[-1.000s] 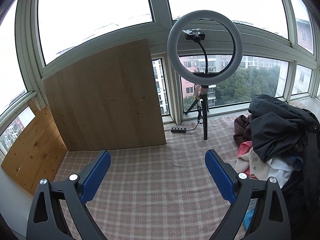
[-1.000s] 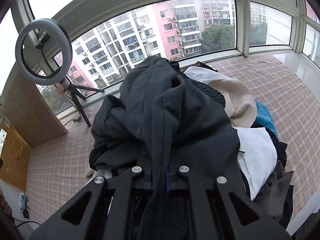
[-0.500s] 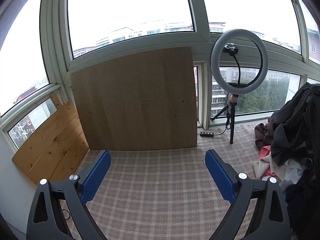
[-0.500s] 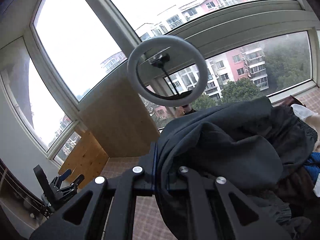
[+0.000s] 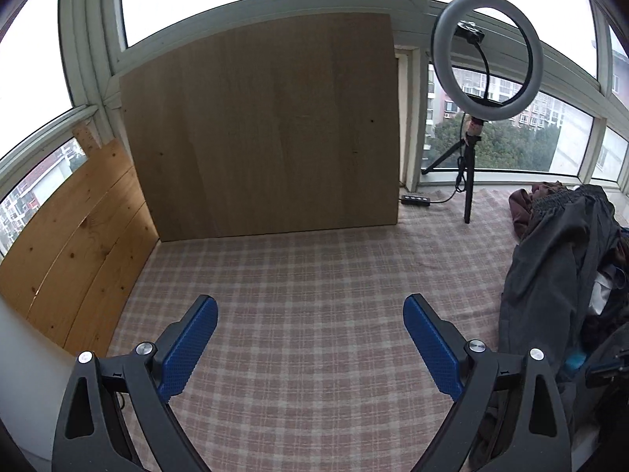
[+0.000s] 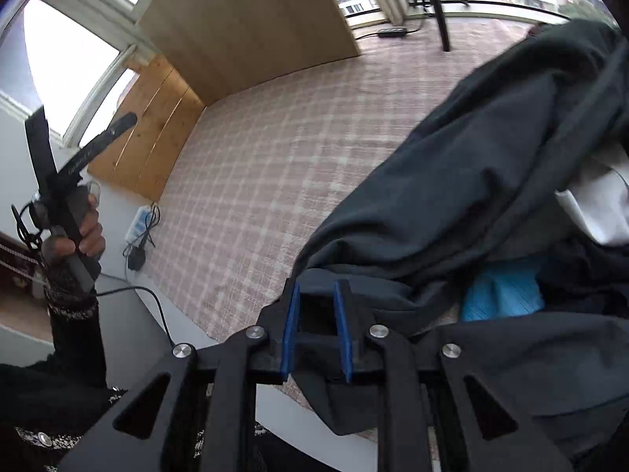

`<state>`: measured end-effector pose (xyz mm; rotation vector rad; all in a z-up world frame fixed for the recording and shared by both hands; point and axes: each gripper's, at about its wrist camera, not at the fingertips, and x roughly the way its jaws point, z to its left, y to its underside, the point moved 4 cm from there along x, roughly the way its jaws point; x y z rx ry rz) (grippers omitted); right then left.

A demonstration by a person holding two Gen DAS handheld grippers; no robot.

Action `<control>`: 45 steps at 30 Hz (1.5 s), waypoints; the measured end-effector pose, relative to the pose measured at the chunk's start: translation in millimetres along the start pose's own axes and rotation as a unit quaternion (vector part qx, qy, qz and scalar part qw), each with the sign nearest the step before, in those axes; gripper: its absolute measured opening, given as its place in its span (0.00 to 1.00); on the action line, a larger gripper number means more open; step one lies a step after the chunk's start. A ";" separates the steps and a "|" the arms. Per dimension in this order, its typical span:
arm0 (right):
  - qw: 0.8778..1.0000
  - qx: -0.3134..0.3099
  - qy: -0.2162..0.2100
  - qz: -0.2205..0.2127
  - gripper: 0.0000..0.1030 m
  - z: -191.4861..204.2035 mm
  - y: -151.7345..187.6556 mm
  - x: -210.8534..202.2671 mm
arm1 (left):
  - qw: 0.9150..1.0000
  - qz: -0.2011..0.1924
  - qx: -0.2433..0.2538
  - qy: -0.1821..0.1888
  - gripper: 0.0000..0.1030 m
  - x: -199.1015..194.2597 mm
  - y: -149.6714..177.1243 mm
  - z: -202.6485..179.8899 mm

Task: Fold clothes
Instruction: 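Reach the right tool into the clothes pile and grasp the dark trousers, then pull the dark trousers out of the pile with the right tool onto the mat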

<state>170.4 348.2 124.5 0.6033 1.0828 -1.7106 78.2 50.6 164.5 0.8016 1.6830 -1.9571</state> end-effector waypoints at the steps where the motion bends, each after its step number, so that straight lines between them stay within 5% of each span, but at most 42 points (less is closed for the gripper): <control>1: 0.999 0.026 0.004 -0.020 0.21 -17.2 -1.0 -13.3 | 1.000 0.001 0.011 0.017 0.92 2.5 -1.9 -19.0; 4: 0.989 0.081 0.078 -0.099 0.45 -66.4 -18.1 -63.6 | 0.997 0.004 0.044 0.067 0.92 9.6 -7.5 -75.9; 8: 0.951 0.102 0.213 -0.199 0.53 -127.5 -68.6 -126.8 | 0.987 0.008 0.087 0.133 0.92 18.5 -14.5 -151.5; 10: 0.936 0.116 0.245 -0.225 0.66 -162.4 -97.7 -145.1 | 0.986 0.004 0.097 0.135 0.92 14.7 -15.9 -167.6; 12: 0.925 0.139 0.262 -0.238 0.67 -201.7 -125.0 -156.3 | 0.987 0.000 0.100 0.126 0.92 10.4 -17.6 -170.5; 19: 0.923 0.213 0.265 -0.180 0.67 -334.2 -172.0 -140.7 | 0.998 0.010 0.041 0.056 0.92 -1.9 -21.7 -109.5; 23: 0.941 0.246 0.157 -0.172 0.66 -359.3 -171.6 -117.6 | 1.000 0.015 0.008 0.002 0.92 -5.8 -16.6 -60.9; 24: 0.943 0.247 0.134 -0.178 0.53 -359.4 -170.4 -116.3 | 1.000 0.013 0.002 -0.010 0.92 -7.7 -17.6 -52.4; 25: 0.946 0.241 0.118 -0.180 0.30 -354.3 -170.4 -115.5 | 1.000 0.011 -0.004 -0.022 0.92 -9.6 -18.6 -43.9; 28: 0.955 0.212 0.090 -0.186 0.12 -332.6 -171.8 -116.1 | 0.999 0.001 -0.017 -0.041 0.92 -14.5 -20.5 -25.3; 34: 0.957 0.154 0.056 -0.238 0.10 -247.3 -173.0 -155.6 | 0.998 -0.014 -0.021 -0.060 0.92 -25.0 -23.2 7.7; 39: 0.967 0.081 0.023 -0.242 0.09 -124.2 -178.4 -160.1 | 0.996 -0.023 -0.047 -0.066 0.92 -40.7 -25.8 59.8; 45: 0.973 0.007 -0.034 -0.229 0.09 57.0 -182.0 -111.1 | 0.991 -0.042 -0.076 -0.103 0.92 -76.1 -10.3 146.2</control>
